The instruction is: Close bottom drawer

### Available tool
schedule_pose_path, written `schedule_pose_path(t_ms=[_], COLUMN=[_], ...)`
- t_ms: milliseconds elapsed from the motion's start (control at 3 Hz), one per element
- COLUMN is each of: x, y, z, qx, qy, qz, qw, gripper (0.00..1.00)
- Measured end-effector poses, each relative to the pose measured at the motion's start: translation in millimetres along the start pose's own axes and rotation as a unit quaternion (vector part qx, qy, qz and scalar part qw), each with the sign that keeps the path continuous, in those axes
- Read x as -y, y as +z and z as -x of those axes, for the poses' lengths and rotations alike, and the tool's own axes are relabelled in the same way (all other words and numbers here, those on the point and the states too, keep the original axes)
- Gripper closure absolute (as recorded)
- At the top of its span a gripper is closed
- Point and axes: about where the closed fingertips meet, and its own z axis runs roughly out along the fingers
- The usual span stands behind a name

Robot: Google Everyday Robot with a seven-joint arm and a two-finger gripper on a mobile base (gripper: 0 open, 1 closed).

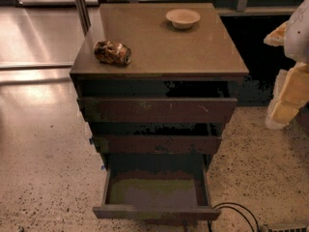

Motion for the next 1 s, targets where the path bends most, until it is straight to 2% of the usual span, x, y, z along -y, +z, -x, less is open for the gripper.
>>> schedule_pose_path(t_ms=[333,667,1000], x=[0.0,0.0,0.0], y=[0.0,0.0,0.0], z=[0.0,0.0,0.0], qx=[0.000,0.000,0.000], qy=[0.000,0.000,0.000], qz=[0.000,0.000,0.000], qw=[1.0000,1.0000,1.0000], gripper=[0.00,0.18,0.42])
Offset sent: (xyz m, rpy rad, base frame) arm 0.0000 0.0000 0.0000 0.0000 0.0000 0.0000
